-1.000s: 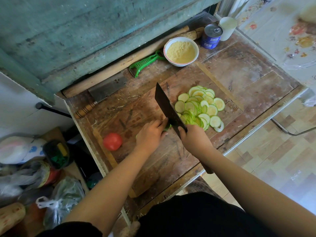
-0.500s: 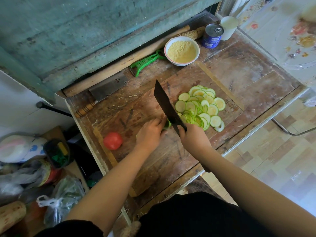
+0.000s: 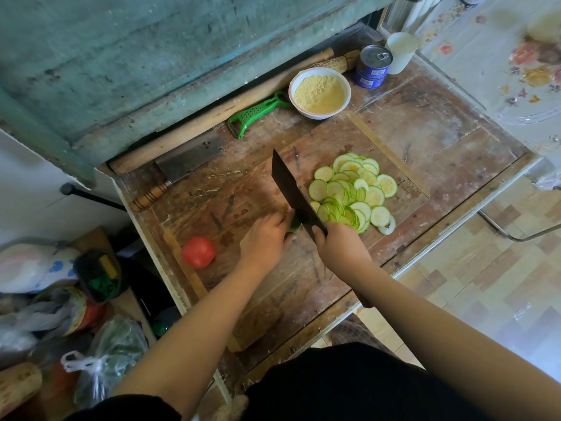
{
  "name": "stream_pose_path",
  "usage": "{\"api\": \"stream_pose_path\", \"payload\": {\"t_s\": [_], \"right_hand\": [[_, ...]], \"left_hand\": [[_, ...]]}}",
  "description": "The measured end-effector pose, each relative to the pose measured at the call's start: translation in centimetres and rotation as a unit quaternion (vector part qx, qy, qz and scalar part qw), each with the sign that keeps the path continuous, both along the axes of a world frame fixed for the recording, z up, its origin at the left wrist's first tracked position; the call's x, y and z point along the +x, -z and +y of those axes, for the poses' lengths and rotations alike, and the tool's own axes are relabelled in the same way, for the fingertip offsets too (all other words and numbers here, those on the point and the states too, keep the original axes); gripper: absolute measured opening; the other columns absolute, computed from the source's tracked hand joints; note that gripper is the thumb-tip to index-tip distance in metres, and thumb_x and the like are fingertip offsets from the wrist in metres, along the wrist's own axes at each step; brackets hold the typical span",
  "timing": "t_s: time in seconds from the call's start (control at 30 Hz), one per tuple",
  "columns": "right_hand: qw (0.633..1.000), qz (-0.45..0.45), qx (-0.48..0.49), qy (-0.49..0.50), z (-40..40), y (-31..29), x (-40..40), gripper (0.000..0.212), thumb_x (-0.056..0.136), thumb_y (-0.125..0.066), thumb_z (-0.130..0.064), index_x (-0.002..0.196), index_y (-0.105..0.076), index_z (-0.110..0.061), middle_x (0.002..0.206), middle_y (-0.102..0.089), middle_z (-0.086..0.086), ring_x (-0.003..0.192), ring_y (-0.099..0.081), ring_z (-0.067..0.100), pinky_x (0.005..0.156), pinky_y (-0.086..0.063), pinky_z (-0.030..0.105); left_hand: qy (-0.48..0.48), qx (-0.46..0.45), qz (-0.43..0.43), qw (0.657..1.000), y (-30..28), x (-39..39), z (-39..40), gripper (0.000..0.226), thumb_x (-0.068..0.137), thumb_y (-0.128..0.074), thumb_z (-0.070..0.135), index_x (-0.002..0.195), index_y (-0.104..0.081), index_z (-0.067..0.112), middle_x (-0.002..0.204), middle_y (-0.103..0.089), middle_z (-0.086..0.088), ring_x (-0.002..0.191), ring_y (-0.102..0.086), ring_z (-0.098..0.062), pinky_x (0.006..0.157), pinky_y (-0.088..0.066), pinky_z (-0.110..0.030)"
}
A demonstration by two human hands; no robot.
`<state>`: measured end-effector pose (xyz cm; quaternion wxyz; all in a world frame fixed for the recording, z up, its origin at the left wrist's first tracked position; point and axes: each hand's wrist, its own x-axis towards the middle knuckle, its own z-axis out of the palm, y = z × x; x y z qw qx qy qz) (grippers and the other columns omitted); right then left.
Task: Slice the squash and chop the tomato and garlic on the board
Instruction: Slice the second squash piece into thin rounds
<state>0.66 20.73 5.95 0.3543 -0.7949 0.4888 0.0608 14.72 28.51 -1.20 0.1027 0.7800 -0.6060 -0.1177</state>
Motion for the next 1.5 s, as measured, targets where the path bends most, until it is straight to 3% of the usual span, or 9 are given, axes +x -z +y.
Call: {"api": "stream_pose_path", "payload": {"t_s": [0.2,0.37,0.6,0.73,1.2,1.37,1.5], "right_hand": [[0.999,0.04,0.004,0.003,0.0,1.0,1.0,0.03,0.101,-0.037,-0.031,0.087,-0.054,-0.012,0.068,-0.047,0.0,0.066,-0.045,0.021,0.055,-0.03,0.029],[1.0,-0.004,0.014,0.021,-0.2,0.8,0.4,0.024,0.1,-0.039,-0.03,0.087,-0.053,-0.016,0.059,-0.044,-0.005,0.061,-0.047,0.021,0.051,-0.031,0.028],[1.0,-0.017,-0.004,0.006,0.1,0.1,-0.6,0.037,0.1,-0.04,-0.031,0.064,-0.037,-0.026,0.058,-0.045,-0.002,0.063,-0.049,0.024,0.055,-0.036,0.031],[1.0,-0.021,0.001,0.008,0.1,-0.1,-0.5,0.028,0.1,-0.04,-0.031,0.075,-0.046,-0.019,0.058,-0.045,-0.003,0.062,-0.049,0.023,0.055,-0.037,0.032],[1.0,-0.001,0.005,0.001,0.0,0.0,-0.3,0.031,0.1,-0.039,-0.032,0.076,-0.048,-0.015,0.059,-0.045,-0.002,0.064,-0.05,0.025,0.054,-0.036,0.029],[0.999,0.028,0.042,0.016,0.5,1.0,-0.3,0.029,0.1,-0.038,-0.032,0.083,-0.051,-0.014,0.061,-0.047,-0.001,0.058,-0.047,0.022,0.052,-0.034,0.028],[0.999,0.021,0.041,0.027,0.5,1.0,-0.5,0.029,0.1,-0.038,-0.032,0.089,-0.056,-0.012,0.061,-0.047,0.0,0.058,-0.048,0.023,0.049,-0.03,0.026]], "left_hand": [[0.002,-0.05,-0.002,0.999,0.5,0.2,0.0,0.052,0.078,-0.074,0.024,0.126,-0.06,0.007,0.089,-0.062,-0.009,0.081,-0.061,-0.029,0.063,-0.049,-0.034],[-0.009,-0.073,0.024,0.997,0.7,0.1,0.0,0.04,0.073,-0.079,0.023,0.109,-0.07,0.009,0.089,-0.066,-0.007,0.078,-0.065,-0.028,0.062,-0.053,-0.033],[-0.014,-0.053,0.014,0.998,0.8,0.1,0.0,0.035,0.081,-0.072,0.028,0.114,-0.068,0.013,0.094,-0.065,-0.006,0.082,-0.062,-0.03,0.064,-0.05,-0.036],[-0.011,-0.05,0.005,0.999,0.5,0.0,0.1,0.036,0.081,-0.072,0.027,0.114,-0.068,0.014,0.092,-0.065,-0.006,0.081,-0.062,-0.029,0.062,-0.05,-0.035],[-0.025,-0.045,0.023,0.998,0.8,0.1,0.1,0.037,0.084,-0.068,0.029,0.118,-0.065,0.016,0.094,-0.062,-0.005,0.084,-0.059,-0.029,0.065,-0.049,-0.036],[-0.004,-0.066,0.006,0.998,1.1,0.1,0.0,0.04,0.071,-0.08,0.02,0.106,-0.069,0.005,0.081,-0.061,-0.009,0.069,-0.062,-0.032,0.056,-0.051,-0.033],[-0.005,-0.076,0.002,0.997,1.3,0.1,0.0,0.038,0.072,-0.08,0.02,0.105,-0.069,0.003,0.083,-0.062,-0.01,0.069,-0.062,-0.032,0.057,-0.051,-0.034]]}}
